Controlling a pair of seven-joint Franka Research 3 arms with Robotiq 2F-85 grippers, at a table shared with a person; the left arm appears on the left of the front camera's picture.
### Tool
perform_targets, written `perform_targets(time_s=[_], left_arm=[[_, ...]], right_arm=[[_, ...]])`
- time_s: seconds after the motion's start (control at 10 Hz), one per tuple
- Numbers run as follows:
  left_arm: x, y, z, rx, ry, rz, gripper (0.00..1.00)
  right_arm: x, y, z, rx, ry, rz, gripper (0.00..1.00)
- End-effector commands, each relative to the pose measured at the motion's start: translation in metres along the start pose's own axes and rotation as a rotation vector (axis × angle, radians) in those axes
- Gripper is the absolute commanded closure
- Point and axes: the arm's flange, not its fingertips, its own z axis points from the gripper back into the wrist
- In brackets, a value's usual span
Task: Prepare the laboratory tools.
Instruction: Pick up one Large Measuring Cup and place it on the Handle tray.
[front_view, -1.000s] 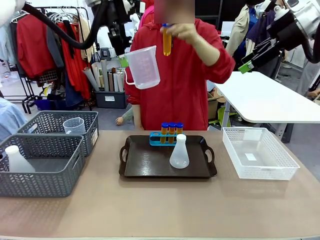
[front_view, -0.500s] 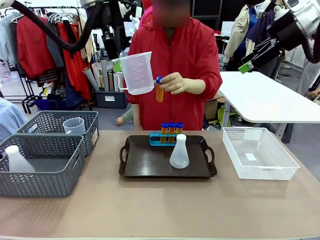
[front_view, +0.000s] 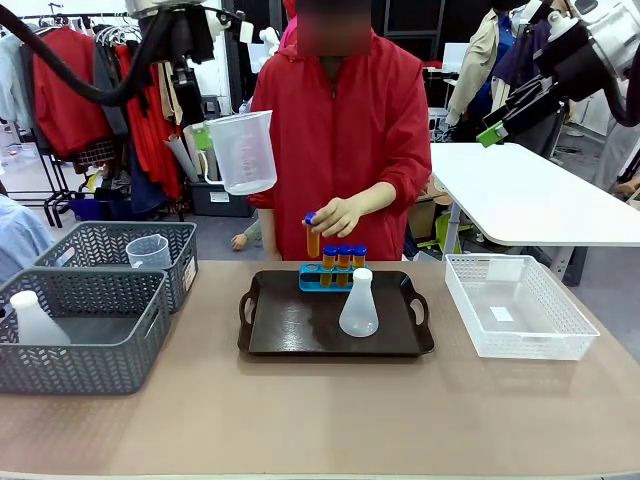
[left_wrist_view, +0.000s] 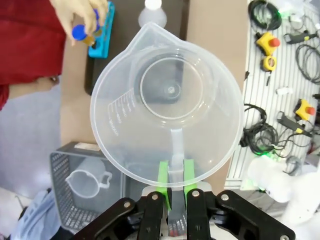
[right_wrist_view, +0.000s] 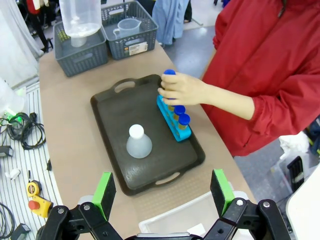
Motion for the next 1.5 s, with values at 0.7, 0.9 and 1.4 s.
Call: perform_targets(time_s=[0.7, 0.9, 1.4], left_arm=[[-0.009, 0.004, -0.002, 0.046, 0.019, 0.025, 1.0], [-0.009, 0.004, -0.002, 0.046, 0.019, 0.025, 1.0], [0.015, -0.015, -0.038, 0.19, 0.139, -0.041, 1.0]], right_arm=[[0.001, 0.001, 0.001, 0.004, -0.006, 0.005, 0.0], [0.001, 0.001, 0.001, 0.004, -0.006, 0.005, 0.0], [0.001, 0.001, 0.001, 0.004, -0.006, 0.005, 0.0]])
